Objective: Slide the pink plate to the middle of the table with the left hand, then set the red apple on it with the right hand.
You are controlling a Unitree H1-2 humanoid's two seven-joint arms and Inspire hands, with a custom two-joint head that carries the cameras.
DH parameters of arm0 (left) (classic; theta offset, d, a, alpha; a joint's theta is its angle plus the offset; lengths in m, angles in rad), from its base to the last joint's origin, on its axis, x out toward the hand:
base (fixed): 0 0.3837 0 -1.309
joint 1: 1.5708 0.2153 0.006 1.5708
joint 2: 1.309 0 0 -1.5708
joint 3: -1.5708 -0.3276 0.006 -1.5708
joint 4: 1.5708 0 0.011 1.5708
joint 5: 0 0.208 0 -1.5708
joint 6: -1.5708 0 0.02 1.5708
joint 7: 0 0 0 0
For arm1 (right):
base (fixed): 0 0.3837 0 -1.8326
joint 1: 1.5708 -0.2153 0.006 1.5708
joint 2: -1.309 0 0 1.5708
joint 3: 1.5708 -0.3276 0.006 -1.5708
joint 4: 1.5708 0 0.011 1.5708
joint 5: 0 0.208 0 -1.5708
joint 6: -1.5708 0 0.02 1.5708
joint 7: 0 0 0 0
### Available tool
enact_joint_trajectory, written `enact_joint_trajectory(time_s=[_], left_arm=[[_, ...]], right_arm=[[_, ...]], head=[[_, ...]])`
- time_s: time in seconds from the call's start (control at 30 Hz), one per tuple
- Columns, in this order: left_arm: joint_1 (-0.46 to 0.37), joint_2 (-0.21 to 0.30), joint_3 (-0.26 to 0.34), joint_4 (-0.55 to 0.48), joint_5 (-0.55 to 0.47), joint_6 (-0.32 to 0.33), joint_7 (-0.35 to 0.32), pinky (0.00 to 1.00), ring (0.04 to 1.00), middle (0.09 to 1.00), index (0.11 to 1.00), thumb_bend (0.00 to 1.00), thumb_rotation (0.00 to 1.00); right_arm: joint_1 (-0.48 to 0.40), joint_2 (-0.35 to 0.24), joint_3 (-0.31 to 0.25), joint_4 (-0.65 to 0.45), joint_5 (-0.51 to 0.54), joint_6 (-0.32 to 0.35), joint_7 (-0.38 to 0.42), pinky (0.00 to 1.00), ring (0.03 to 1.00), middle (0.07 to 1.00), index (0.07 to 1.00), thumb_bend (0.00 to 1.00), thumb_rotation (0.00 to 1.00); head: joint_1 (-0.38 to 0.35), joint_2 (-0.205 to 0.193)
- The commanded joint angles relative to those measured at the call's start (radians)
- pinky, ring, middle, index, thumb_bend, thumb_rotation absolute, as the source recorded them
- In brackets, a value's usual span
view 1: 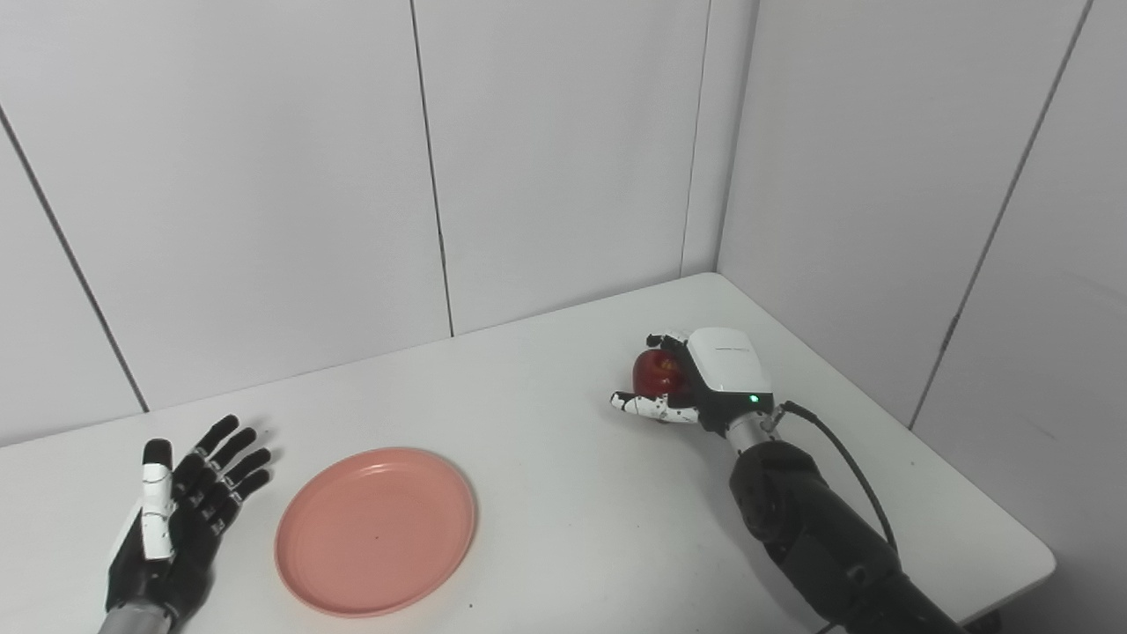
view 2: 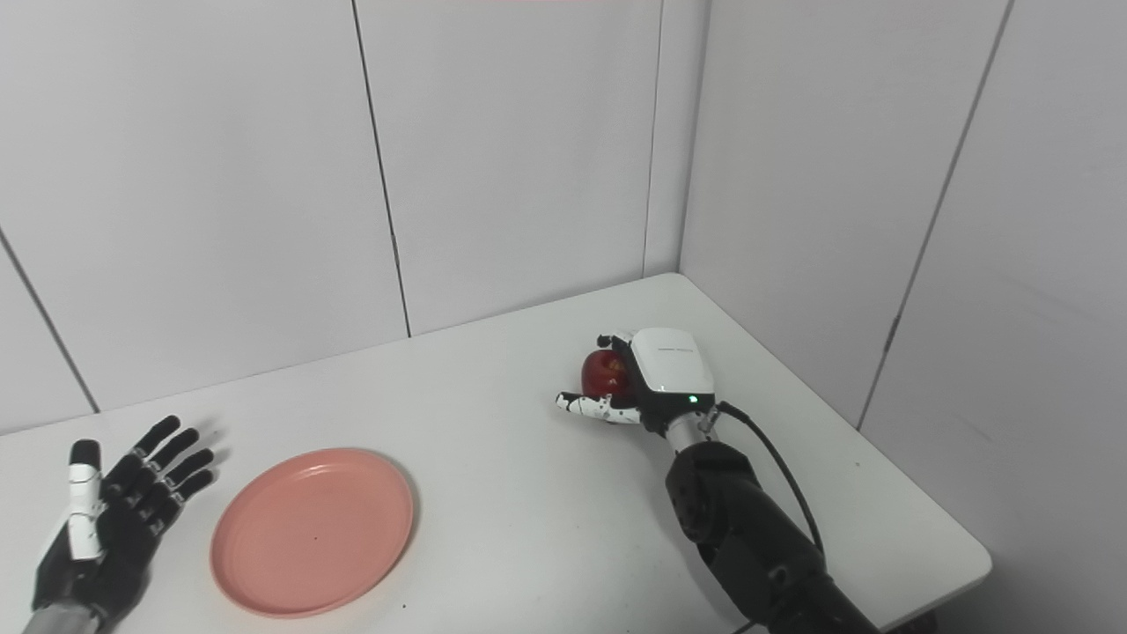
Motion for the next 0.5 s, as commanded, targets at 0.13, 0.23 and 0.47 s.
enact_joint_trajectory(time_s=[0.13,0.23,0.47], left_arm=[[0.02,0.002,-0.013,0.026,0.017,0.05,0.003,0.83,0.827,0.878,0.843,0.8,1.0],[0.02,0.001,-0.01,0.029,0.014,0.052,0.004,0.85,0.826,0.873,0.837,0.82,1.0],[0.022,0.001,-0.013,0.02,0.019,0.051,0.007,0.85,0.825,0.872,0.845,0.82,1.0]], right_arm=[[-0.049,-0.026,-0.002,0.004,0.001,-0.024,-0.03,0.64,0.677,0.717,0.725,0.79,0.92],[-0.049,-0.025,0.003,-0.002,-0.005,-0.016,-0.024,0.63,0.665,0.708,0.723,0.78,0.93],[-0.06,-0.018,0.006,0.029,0.001,-0.036,-0.067,0.37,0.415,0.498,0.585,0.65,0.81]], head=[[0.006,0.002],[0.006,0.002],[0.006,0.005]])
